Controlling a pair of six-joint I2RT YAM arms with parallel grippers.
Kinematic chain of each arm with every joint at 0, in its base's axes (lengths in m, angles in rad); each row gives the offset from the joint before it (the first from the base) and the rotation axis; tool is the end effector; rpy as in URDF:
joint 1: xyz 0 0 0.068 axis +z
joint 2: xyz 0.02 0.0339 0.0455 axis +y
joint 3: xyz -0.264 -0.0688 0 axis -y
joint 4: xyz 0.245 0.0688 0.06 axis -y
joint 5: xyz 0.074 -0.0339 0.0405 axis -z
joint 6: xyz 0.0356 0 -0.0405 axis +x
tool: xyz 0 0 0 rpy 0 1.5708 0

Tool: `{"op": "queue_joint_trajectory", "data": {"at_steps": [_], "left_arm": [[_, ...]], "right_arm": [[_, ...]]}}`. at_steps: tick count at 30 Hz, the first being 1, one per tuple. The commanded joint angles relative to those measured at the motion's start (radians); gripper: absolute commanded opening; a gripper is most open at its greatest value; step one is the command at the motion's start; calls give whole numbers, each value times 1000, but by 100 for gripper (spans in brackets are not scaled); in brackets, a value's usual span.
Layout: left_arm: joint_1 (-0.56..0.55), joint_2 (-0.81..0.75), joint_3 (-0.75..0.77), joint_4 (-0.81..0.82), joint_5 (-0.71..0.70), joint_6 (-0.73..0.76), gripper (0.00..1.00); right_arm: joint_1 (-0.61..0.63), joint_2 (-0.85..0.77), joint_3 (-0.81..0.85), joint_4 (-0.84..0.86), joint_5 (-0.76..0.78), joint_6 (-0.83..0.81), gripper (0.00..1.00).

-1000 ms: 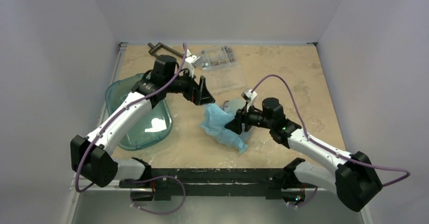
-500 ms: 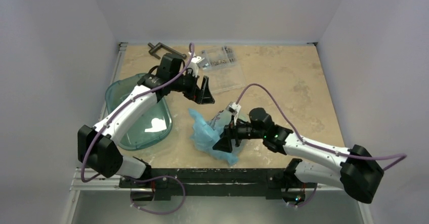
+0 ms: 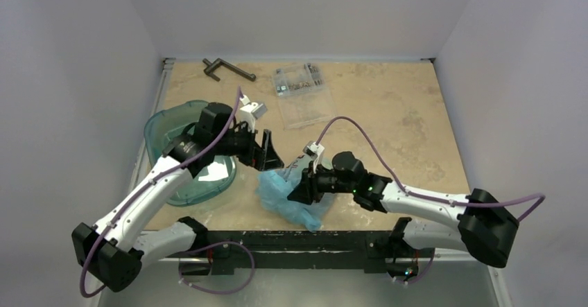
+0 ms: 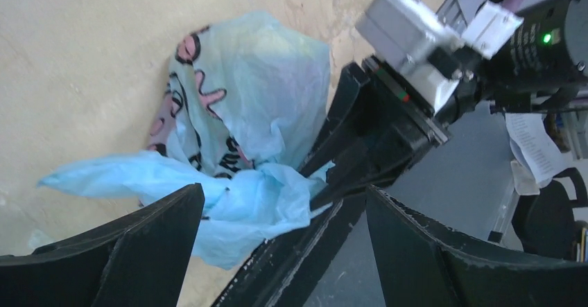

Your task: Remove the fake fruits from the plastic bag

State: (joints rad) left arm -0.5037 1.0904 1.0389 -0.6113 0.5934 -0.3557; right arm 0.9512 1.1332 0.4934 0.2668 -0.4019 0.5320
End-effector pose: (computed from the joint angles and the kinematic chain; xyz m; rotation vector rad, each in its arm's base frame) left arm 0.1895 -0.1272 0.3312 0.5154 2.2821 -1.1135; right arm 0.1280 0.2034 0.2156 -0.7406 2.0433 1.3158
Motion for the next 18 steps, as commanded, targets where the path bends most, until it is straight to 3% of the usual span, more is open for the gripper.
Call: {"op": "queue_joint_trajectory", "data": {"at_steps": [1, 5, 9, 12, 18], "left_arm": [[-76, -55, -89, 3, -115, -127, 86], [-121, -54, -188, 108, -110, -196, 87], [-151, -28, -236, 133, -180, -203, 87], [-157, -12, -262, 116, -228, -194, 75], [-158, -88, -360, 145, -245, -194, 51]], "right_arm": [[15, 64, 40, 140, 51, 9, 28], [15, 109, 69, 183, 1, 10, 28], [15, 71, 66, 95, 62, -22, 31], [15, 17, 80, -66, 152, -46, 37], [15, -90, 10, -210, 394, 82, 61]]}}
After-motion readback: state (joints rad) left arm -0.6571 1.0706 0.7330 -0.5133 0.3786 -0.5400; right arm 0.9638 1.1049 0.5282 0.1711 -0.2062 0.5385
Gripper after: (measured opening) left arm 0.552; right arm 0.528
